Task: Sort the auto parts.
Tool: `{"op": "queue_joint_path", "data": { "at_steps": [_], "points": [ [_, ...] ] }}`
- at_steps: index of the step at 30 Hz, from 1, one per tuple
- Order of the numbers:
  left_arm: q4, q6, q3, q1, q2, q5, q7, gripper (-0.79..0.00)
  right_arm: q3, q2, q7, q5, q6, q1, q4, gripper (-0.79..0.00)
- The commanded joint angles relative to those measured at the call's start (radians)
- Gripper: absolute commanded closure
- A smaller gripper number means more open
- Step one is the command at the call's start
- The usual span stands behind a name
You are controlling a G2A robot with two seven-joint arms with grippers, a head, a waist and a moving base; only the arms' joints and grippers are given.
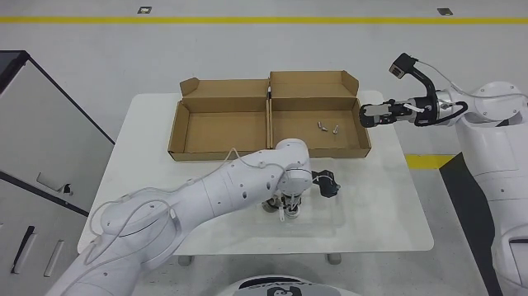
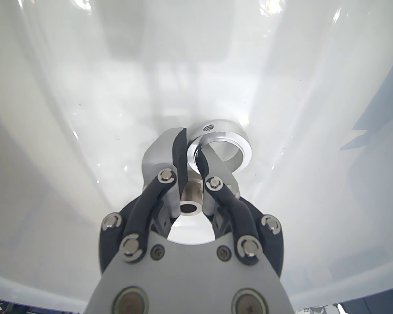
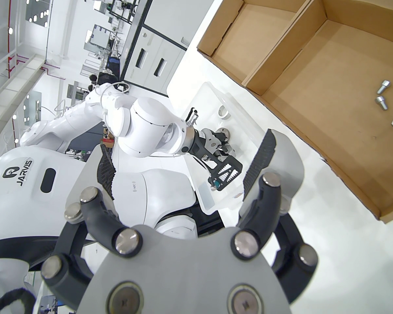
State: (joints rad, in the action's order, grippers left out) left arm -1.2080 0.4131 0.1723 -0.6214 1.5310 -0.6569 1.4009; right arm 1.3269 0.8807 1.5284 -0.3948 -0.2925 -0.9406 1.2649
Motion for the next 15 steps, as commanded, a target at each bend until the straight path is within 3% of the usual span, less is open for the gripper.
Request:
{"op": "queue_joint_path", "data": {
  "at_steps": [1, 7, 15],
  "points": [
    [0.001, -0.001, 0.002, -0.001, 0.002, -0.005, -0.005, 0.000, 0.000, 0.000, 0.000, 0.000, 0.000, 0.000, 0.000, -0.785],
    [-0.030, -0.005, 0.031, 0.006, -0.006, 0.000, -0.011, 0.000, 0.000, 0.000, 0.000, 0.000, 0.000, 0.000, 0.000, -0.785],
    [-0.203, -0.039, 0.122, 0.005, -0.068, -0.003, 0.043, 0.000, 0.000, 0.000, 0.000, 0.000, 0.000, 0.000, 0.000, -0.785]
  ]
}}
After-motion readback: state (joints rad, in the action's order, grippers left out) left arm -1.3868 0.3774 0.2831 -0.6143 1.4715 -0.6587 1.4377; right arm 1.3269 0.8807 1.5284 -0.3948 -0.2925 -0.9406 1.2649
